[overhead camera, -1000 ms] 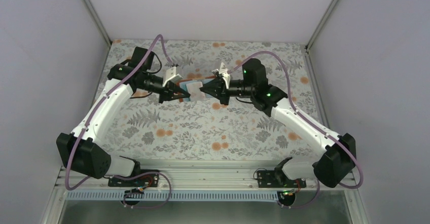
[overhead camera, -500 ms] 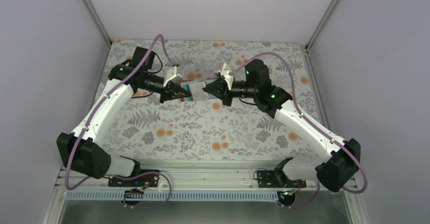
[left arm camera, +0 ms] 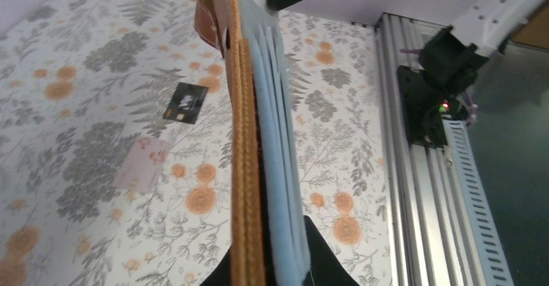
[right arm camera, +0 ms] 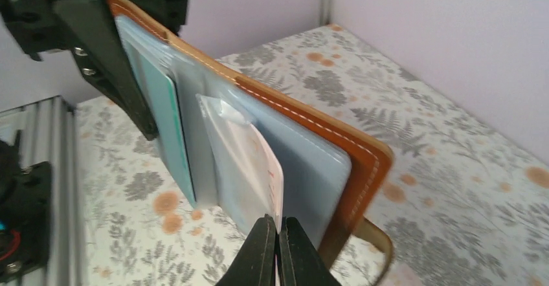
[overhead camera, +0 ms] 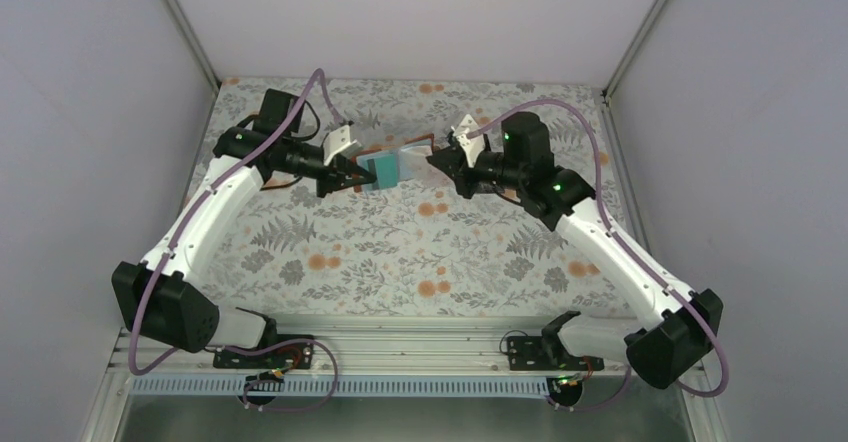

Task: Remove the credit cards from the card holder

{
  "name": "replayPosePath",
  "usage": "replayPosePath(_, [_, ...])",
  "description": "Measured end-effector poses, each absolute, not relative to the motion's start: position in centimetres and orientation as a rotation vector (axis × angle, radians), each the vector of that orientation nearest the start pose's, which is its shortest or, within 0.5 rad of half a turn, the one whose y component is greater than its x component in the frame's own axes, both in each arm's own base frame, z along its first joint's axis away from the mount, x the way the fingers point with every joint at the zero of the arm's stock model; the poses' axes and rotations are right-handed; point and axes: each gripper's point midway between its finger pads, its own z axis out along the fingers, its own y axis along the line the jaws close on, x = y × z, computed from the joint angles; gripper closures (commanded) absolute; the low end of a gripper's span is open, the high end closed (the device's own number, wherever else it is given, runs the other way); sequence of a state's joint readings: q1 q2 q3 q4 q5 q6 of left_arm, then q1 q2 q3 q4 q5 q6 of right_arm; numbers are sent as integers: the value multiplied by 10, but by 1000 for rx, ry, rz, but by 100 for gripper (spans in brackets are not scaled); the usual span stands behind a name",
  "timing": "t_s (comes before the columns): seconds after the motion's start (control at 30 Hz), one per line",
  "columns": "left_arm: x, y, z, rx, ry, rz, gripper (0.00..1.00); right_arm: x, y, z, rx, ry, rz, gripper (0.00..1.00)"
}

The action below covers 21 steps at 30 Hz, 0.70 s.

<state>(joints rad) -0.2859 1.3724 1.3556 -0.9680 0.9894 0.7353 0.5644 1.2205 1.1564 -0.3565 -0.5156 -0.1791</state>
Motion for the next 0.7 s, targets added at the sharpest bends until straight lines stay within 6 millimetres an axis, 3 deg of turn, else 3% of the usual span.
replayPosePath(0.23, [285,-214,287,1247,1814,-905,98,300,258,317,-956,1773,602,96])
replayPosePath(0.47, [322,-165,273,1019,1991,-747,98,350,206,305,-772,1912,313,96])
replayPosePath(0.7, [339,-146,270,913,2051,-654,98,375,214,304,-868,1912,226,96])
